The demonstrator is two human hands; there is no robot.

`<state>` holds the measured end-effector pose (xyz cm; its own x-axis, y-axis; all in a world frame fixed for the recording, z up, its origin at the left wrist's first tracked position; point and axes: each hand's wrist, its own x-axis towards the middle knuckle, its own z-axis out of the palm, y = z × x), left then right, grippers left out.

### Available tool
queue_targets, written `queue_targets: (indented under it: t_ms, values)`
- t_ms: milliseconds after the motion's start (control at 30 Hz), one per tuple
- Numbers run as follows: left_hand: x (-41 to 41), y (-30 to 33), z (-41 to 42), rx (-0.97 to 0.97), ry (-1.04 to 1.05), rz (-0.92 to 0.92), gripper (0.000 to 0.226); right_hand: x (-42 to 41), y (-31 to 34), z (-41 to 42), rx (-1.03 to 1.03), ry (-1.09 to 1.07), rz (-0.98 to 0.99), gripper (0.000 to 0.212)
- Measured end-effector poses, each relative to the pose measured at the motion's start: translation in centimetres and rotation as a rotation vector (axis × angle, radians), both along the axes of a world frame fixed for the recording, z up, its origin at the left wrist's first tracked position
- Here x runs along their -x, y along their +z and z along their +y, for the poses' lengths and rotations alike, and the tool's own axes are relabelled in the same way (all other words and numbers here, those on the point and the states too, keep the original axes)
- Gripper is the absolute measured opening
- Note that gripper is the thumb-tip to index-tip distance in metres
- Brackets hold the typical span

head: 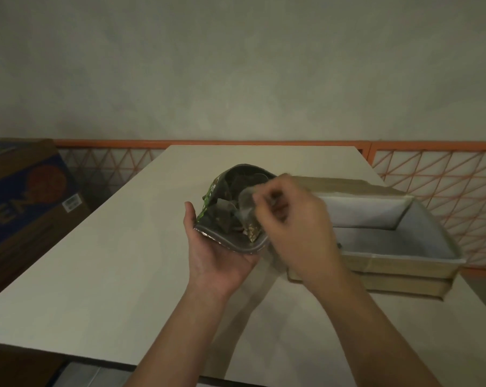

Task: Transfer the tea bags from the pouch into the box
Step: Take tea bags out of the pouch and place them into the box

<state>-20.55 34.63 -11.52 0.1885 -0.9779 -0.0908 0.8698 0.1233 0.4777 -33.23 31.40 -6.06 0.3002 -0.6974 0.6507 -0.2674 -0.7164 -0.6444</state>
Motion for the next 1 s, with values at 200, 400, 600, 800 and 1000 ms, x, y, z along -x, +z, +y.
queue_targets:
  t_ms: [200, 400, 600, 800, 1000]
  values:
    - [-0.2, 0.1, -0.5, 0.042, 0.036, 0.059, 0.076, 4.5, 3.1, -1.0, -0.257, 0.056, -0.474, 0.009]
    - [0.0, -0.6, -0.8, 0.050, 0.015, 0.054, 0.077, 6.7, 0.3, -3.6, -0.249, -0.172, -0.066, 0.020]
    - [0.3, -0.5, -0.6, 0.038, -0.009, 0.080, 0.078, 6.0, -3.0, -4.5, -0.291, -0.236, 0.241, 0.010]
    - [0.2, -0.3, -0.8, 0.034, -0.009, 0.083, 0.072, 2.9, -2.4, -1.2, 0.090, -0.315, -0.006, 0.015]
    - [0.0, -0.1, -0.7, 0.033, -0.028, 0.113, 0.068, -0.7, -3.1, 0.4, 0.097, -0.420, 0.243, 0.043]
